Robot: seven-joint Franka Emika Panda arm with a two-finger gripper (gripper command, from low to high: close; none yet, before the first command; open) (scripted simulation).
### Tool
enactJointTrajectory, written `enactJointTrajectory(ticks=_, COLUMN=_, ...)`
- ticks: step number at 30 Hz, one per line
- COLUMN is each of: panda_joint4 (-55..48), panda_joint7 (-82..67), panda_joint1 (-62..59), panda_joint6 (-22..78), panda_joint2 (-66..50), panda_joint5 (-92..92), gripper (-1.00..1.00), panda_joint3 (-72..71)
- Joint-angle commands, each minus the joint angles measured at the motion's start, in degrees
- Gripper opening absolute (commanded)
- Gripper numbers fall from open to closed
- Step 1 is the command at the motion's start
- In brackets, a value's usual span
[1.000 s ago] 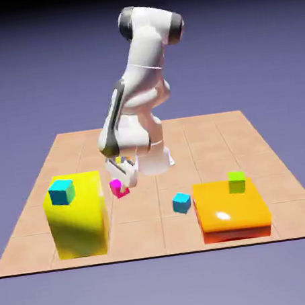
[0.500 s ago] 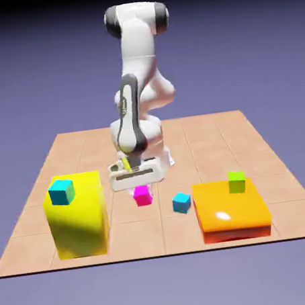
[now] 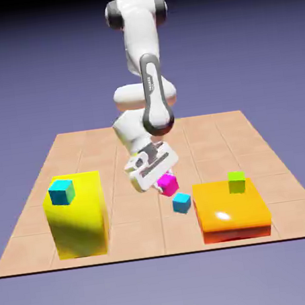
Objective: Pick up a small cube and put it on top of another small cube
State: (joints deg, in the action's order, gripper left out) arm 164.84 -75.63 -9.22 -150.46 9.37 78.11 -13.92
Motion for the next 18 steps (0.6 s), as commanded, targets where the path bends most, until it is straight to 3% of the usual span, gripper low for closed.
enactJointTrajectory(ticks=1, panda_joint4=0.16, panda_joint7=-0.8, panda_joint1=-1.66, panda_joint6=0.86, panda_joint2=0.8, panda_joint5=-2.12, gripper=-1.0, panda_joint3=-2.08)
enactJointTrajectory(ticks=10, panda_joint4=1.43, panda_joint7=-6.86, panda_joint1=-14.5, panda_joint6=7.9, panda_joint2=6.96, panda_joint5=-18.67, gripper=-1.0, panda_joint3=-18.17)
enactJointTrajectory(ticks=18, panda_joint4=-1.09, panda_joint7=-14.04, panda_joint1=-27.68, panda_joint6=-3.78, panda_joint2=-6.75, panda_joint5=-11.44, gripper=-1.0, panda_joint3=-34.77)
